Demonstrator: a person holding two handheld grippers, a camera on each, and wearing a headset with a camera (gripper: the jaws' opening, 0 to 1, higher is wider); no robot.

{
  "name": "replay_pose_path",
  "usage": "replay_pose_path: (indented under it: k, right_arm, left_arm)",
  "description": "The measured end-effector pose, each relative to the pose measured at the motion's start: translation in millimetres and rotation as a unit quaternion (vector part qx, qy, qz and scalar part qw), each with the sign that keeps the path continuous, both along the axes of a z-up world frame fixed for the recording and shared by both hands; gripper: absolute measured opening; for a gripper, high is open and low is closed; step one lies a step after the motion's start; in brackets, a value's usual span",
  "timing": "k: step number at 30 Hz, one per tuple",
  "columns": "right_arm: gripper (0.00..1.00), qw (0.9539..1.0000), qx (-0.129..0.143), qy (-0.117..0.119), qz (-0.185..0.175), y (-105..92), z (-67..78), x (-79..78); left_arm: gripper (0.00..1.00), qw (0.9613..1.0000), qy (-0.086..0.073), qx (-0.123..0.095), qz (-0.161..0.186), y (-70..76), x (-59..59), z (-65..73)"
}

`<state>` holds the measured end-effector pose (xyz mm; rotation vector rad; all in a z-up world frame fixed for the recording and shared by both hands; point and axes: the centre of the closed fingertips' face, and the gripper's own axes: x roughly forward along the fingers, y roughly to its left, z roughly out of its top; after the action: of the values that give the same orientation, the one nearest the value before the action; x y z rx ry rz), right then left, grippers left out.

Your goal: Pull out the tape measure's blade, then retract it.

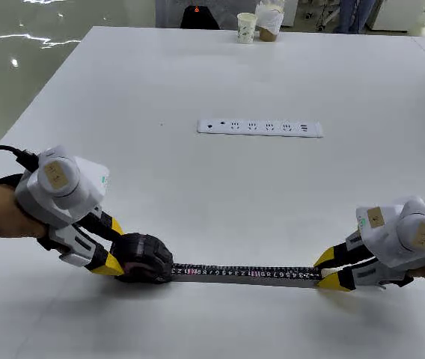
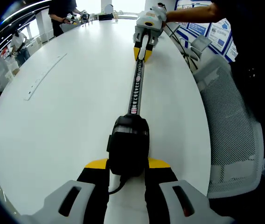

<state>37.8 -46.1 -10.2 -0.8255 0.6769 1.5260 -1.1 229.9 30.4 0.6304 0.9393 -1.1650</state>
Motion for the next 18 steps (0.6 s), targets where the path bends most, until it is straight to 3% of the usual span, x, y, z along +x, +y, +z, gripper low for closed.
replay_pose_path:
  k: [10, 18]
  right_arm:
    - [0.1, 0.9995, -0.028, 0.0, 0.015, 1.5, -1.0, -0.8]
    - [0.11, 0.9993, -0.034, 0.001, 0.016, 0.7, -1.5, -0.3]
  left_arm:
    - [0.24, 0.9998, 0.009, 0.014, -0.007, -0.4, 1.5, -0.9]
    - [0.24, 0.9997, 0.011, 0.019, -0.007, 0.0, 2.0, -1.9]
